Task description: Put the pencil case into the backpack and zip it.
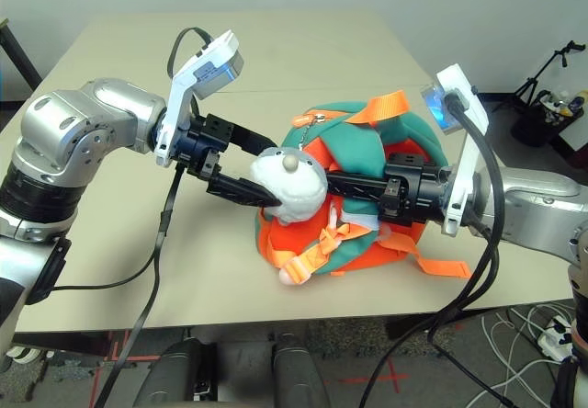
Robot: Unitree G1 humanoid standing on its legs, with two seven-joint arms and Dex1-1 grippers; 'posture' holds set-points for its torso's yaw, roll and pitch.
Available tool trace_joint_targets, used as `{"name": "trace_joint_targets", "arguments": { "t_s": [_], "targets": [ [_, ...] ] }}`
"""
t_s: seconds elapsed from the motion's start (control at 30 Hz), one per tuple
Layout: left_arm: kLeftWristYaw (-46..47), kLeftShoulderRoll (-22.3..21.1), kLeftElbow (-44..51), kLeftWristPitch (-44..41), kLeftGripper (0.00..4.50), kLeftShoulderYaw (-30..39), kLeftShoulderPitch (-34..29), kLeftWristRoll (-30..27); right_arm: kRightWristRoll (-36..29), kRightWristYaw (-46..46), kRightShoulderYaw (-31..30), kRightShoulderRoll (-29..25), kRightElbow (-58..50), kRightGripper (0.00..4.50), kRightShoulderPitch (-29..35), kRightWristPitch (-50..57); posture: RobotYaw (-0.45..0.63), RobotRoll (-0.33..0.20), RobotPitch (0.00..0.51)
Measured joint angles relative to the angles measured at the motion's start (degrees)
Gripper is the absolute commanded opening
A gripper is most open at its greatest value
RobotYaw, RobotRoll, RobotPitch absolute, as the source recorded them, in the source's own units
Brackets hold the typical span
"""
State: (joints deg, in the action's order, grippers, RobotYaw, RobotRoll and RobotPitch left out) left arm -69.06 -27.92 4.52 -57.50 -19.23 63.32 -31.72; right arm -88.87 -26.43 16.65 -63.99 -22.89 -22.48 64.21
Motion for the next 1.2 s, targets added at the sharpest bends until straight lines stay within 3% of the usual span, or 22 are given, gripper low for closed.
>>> {"name": "trace_joint_targets", "arguments": {
  "t_s": [0.1,0.37,0.5,0.67,0.9,1.03,1.2],
  "targets": [
    [0.2,0.1,0.0,0.0,3.98,0.0,0.0,0.0,0.0,-0.1,0.0,0.0,0.0,0.09,-0.1,0.2,-0.08,0.000,0.081],
    [-0.4,0.1,0.0,0.1,1.24,0.0,0.0,-0.1,0.8,-0.2,0.0,0.0,0.0,0.09,-0.1,0.3,-0.08,0.000,0.077],
    [-0.6,0.1,0.0,0.1,0.20,0.1,0.0,-0.2,1.0,-0.5,0.0,0.1,0.0,0.09,-0.2,0.4,-0.08,0.000,0.077],
    [-0.7,-0.6,-1.4,-0.1,0.14,2.8,0.7,-1.4,1.0,-0.5,0.0,0.2,0.0,0.09,-0.2,0.5,-0.08,0.000,0.081],
    [-0.8,-6.6,-2.6,-4.7,0.14,7.4,1.2,-4.0,1.0,-0.5,0.0,0.3,-0.1,0.09,-0.2,0.5,-0.08,0.000,0.086],
    [-0.8,-11.9,-2.6,-9.0,0.14,9.7,-1.9,-5.7,0.9,-0.6,0.0,0.3,-0.3,0.09,0.0,0.7,-0.07,0.000,0.089],
    [0.0,-14.9,-1.1,-12.6,0.14,10.8,-6.8,-8.5,0.9,-0.6,0.0,0.4,-0.4,0.09,0.0,0.8,-0.07,0.000,0.094]
  ]
}}
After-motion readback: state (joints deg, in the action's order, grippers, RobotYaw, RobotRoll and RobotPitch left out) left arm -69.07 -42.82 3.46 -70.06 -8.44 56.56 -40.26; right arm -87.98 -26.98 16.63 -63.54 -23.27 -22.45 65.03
